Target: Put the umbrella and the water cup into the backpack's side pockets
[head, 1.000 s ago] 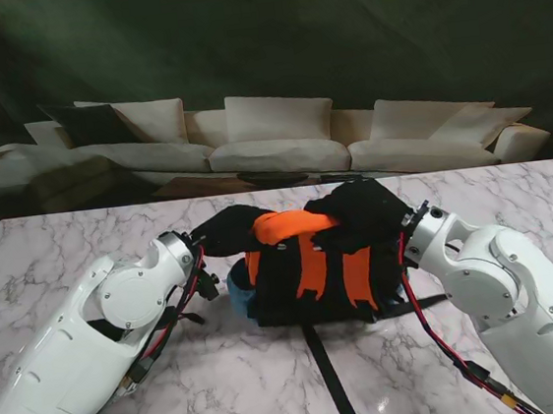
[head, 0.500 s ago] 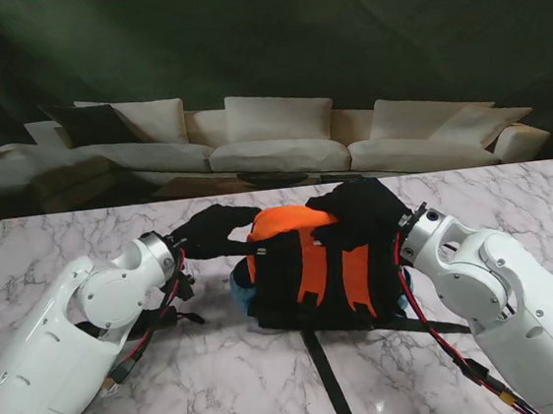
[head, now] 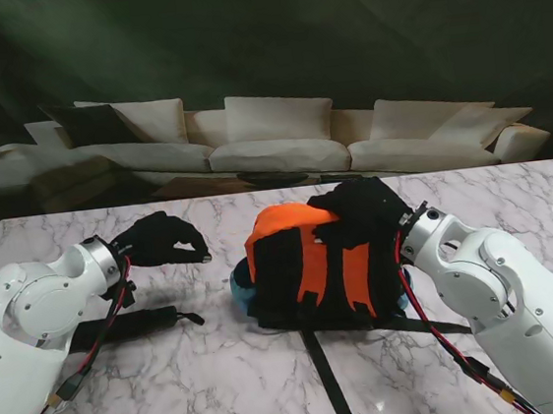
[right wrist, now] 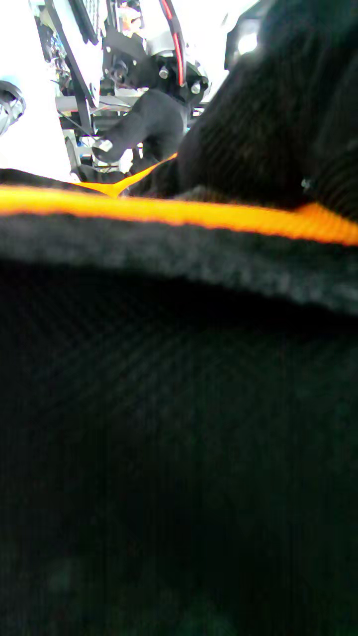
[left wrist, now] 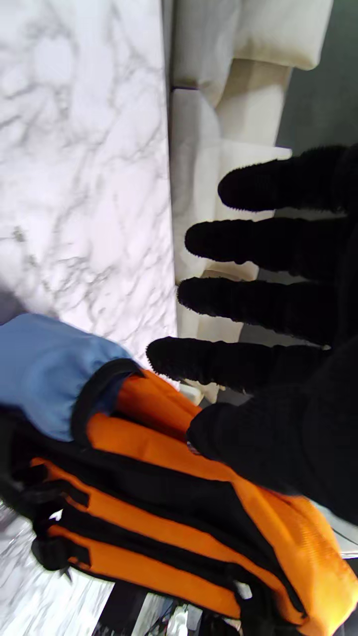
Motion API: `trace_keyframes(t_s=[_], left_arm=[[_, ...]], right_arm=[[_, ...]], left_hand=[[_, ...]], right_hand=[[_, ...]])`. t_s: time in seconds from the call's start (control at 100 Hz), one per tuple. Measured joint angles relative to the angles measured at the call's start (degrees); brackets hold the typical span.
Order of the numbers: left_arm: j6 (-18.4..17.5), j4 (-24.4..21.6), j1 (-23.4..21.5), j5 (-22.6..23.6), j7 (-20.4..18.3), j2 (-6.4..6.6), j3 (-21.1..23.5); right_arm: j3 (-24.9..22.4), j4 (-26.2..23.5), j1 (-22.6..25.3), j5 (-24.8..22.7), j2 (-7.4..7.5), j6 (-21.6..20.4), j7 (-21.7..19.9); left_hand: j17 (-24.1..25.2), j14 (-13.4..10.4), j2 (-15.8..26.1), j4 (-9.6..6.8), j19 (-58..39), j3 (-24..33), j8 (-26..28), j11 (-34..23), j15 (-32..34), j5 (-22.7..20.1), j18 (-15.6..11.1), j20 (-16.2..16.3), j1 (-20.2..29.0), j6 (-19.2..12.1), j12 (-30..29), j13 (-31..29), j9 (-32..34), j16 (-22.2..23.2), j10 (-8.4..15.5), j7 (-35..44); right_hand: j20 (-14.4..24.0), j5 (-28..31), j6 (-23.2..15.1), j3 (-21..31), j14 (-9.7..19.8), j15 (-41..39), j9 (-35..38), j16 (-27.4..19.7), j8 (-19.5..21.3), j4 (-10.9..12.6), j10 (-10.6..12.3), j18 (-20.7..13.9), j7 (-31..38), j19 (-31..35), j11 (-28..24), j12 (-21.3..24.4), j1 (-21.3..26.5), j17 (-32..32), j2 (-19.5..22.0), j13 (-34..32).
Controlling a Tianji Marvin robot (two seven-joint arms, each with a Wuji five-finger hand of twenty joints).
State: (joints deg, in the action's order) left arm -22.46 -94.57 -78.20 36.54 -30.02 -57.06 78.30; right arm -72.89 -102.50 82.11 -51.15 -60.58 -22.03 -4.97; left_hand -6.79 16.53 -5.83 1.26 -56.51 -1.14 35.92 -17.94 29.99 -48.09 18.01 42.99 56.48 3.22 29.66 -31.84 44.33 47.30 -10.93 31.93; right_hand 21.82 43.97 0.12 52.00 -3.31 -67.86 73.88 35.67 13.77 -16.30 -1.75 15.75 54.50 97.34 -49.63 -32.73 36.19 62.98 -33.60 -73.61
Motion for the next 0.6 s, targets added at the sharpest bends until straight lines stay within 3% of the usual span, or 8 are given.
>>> trace_keyframes(t_s=[0.09, 0.19, 0.21, 0.3, 0.44, 0.6], left_arm=[[-1.3, 2.4, 1.3, -2.5, -0.8, 1.02, -2.1], [-2.6, 4.7, 2.6, -2.5, 0.4, 1.20, -4.3], [-2.6, 5.0, 2.8, -2.7, 0.6, 1.20, -4.7], [-0.9, 5.2, 3.1, -7.9, 0.0, 1.21, -6.5], [-0.2, 5.2, 4.6, -8.0, -1.3, 1.22, -10.1], [-0.3, 6.8, 6.8, -8.1, 0.7, 0.82, -13.5]], right_arm=[[0.0, 0.0, 0.0, -0.1, 0.01, 0.0, -0.2], [0.0, 0.0, -0.1, -0.1, 0.04, 0.0, -0.6], [0.0, 0.0, -0.1, 0.0, 0.04, 0.0, -0.6], [0.0, 0.0, -0.1, 0.0, 0.06, 0.0, -0.7], [0.1, -0.1, -0.2, 0.0, 0.09, 0.0, -0.8], [0.1, -0.1, -0.1, 0.2, 0.09, 0.1, -0.7]], left_hand=[[-1.1, -0.1, 1.0, 0.00, -2.8, -0.5, 0.9, -1.4, 4.5, 0.0, 0.5, 2.0, -0.6, 0.9, 2.3, -0.5, -0.1, 5.8, 0.6, 3.4], [-1.9, -0.3, 1.3, 0.00, -5.0, -0.5, 1.5, -3.1, 7.4, 0.0, 0.5, 3.3, -0.7, 1.0, 4.7, -1.2, -0.1, 9.7, 0.6, 5.2], [-2.0, 0.2, 1.6, 0.00, -5.7, -0.3, 2.0, -4.4, 8.6, 0.0, 0.5, 3.8, -0.7, 2.3, 6.2, -1.3, -0.2, 10.9, 0.6, 5.9], [-2.1, -0.8, 1.6, 0.00, -7.0, -0.4, 3.3, -6.7, 10.9, 1.7, 0.5, 5.1, -1.4, 2.3, 9.8, -1.3, -1.8, 13.9, 0.6, 7.1], [-2.7, -0.8, 1.6, 0.00, -7.4, -0.4, 3.4, -7.9, 11.2, 5.8, 0.2, 5.3, -1.4, 2.3, 11.3, -1.3, -4.6, 14.7, 0.4, 4.4], [-4.0, -1.3, 1.6, 0.00, -9.4, -0.4, 3.4, -7.2, 11.2, 5.8, -0.5, 6.5, -1.4, 2.3, 10.5, -1.3, -4.6, 14.7, 0.4, 3.2]], right_hand=[[-0.1, 0.0, 0.0, 0.0, 0.0, 0.2, 0.0, 0.0, 0.0, 0.0, 0.1, 0.0, 0.0, 0.0, 0.0, 0.0, 0.0, 0.0, 0.0, 0.0], [-0.1, -0.6, -0.1, -0.4, 0.0, 0.7, -0.6, 0.0, 0.6, 0.0, 0.3, 0.0, 0.0, -0.2, 0.0, 0.0, 0.0, -0.1, 0.6, 0.0], [-0.1, -0.6, -0.1, -0.4, 0.1, 0.7, -0.6, 0.0, 0.6, 0.0, 0.3, 0.0, 0.0, -0.2, 0.0, 0.0, 0.0, -0.1, 0.6, 0.0], [-0.1, -0.6, -0.1, -0.4, 0.1, 0.8, -0.6, 0.0, 0.6, 0.0, 0.3, 0.0, 0.0, -0.2, 0.0, 0.0, 0.0, -0.2, 0.6, 0.0], [-0.1, -0.6, -0.3, -0.5, 0.1, 1.0, -0.7, 0.0, 0.6, 0.0, 0.3, 0.0, 0.0, -0.2, 0.0, 0.0, 0.0, -0.2, 0.6, 0.0], [-0.1, -0.6, -0.4, -0.5, 0.1, 1.3, -0.7, 0.0, 0.6, 0.0, 0.3, 0.0, 0.0, -0.2, 0.0, 0.0, 0.0, -0.6, 0.6, 0.0]])
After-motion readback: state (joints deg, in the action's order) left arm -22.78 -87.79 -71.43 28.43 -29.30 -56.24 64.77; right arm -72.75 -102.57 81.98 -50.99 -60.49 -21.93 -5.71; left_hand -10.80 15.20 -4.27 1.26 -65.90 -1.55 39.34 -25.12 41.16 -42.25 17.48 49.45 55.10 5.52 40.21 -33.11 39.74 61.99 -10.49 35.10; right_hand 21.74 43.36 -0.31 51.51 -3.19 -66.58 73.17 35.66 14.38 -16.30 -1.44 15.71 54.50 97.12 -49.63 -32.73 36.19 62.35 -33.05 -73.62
